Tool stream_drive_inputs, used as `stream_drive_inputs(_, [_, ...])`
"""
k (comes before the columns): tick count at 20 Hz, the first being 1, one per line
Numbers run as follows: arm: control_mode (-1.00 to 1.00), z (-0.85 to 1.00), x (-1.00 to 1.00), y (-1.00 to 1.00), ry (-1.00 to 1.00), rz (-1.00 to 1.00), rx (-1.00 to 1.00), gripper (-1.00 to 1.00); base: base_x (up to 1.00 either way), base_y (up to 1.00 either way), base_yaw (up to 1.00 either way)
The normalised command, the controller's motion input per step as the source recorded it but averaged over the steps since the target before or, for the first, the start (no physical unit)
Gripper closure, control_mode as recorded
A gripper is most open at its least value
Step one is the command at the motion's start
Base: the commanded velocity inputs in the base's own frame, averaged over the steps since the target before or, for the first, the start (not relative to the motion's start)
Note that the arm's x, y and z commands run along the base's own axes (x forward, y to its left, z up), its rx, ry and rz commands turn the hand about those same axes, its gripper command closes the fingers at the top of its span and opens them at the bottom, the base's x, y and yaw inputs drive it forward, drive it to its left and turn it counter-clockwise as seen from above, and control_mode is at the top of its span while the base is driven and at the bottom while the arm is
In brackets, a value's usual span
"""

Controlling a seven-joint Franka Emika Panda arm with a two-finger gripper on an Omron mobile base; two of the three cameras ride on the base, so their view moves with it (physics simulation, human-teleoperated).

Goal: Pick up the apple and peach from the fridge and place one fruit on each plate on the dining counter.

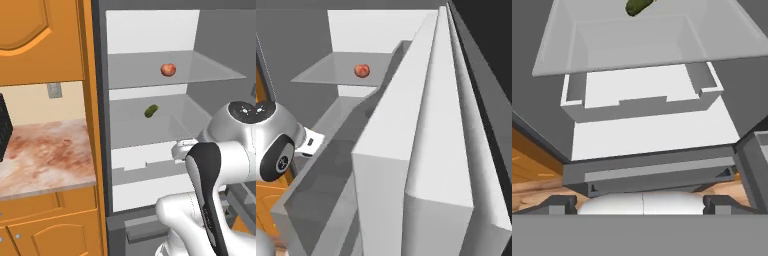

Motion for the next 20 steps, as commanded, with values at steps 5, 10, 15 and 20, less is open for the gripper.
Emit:
stream_drive_inputs(5, [-1.00,0.11,0.14,-0.08,-0.03,0.02,0.00,-1.00,0.29,-0.17,0.11])
stream_drive_inputs(10, [-1.00,0.79,0.25,-0.12,-0.18,0.00,-0.01,-1.00,0.00,0.00,0.00])
stream_drive_inputs(15, [-1.00,0.89,0.37,-0.05,-0.09,0.00,-0.02,-1.00,0.00,0.00,0.00])
stream_drive_inputs(20, [-1.00,0.60,0.56,-0.05,0.00,0.00,0.00,-1.00,0.00,0.00,0.00])
